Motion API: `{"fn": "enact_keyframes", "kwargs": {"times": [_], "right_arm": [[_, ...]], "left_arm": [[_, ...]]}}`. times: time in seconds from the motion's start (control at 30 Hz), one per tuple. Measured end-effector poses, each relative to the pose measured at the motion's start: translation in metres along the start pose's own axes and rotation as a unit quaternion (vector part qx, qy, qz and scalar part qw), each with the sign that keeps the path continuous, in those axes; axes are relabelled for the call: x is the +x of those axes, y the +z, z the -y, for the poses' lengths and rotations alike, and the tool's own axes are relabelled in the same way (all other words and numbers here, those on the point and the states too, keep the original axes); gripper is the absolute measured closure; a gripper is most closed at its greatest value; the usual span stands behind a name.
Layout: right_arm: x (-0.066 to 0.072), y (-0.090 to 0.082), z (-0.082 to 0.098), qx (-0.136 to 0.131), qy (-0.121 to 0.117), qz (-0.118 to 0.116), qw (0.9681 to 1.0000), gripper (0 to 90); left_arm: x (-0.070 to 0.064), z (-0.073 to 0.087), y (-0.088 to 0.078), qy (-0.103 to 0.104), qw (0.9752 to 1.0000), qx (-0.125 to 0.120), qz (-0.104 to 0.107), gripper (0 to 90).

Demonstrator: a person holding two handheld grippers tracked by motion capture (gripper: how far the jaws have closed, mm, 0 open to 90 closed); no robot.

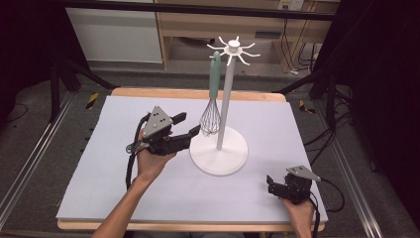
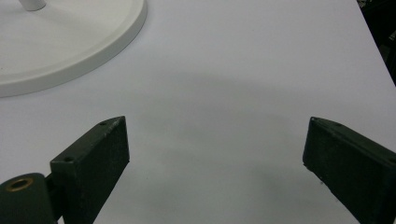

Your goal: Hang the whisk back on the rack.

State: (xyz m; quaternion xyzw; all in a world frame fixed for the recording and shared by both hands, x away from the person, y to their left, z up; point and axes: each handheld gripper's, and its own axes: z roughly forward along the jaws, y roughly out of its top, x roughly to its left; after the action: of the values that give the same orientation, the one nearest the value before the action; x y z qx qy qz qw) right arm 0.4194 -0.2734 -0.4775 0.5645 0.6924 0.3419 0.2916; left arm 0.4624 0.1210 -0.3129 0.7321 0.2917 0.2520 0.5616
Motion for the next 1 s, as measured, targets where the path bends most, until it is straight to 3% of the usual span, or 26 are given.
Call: {"fn": "enact_keyframes", "kwargs": {"times": [0.3,0.63,1.0], "right_arm": [[0.000,0.000,0.000,-0.001,0.002,0.000,1.0000,7.7],[0.000,-0.001,0.000,-0.002,0.004,0.003,1.0000,7.7],[0.000,-0.001,0.000,-0.001,0.000,0.006,1.0000,7.7]], "left_arm": [[0.003,0.032,-0.010,-0.007,0.9998,0.021,-0.005,39.3],[0.019,0.070,-0.019,-0.032,0.9977,0.057,-0.017,39.2],[0.036,0.107,-0.032,-0.050,0.9931,0.098,-0.042,39.4]]}}
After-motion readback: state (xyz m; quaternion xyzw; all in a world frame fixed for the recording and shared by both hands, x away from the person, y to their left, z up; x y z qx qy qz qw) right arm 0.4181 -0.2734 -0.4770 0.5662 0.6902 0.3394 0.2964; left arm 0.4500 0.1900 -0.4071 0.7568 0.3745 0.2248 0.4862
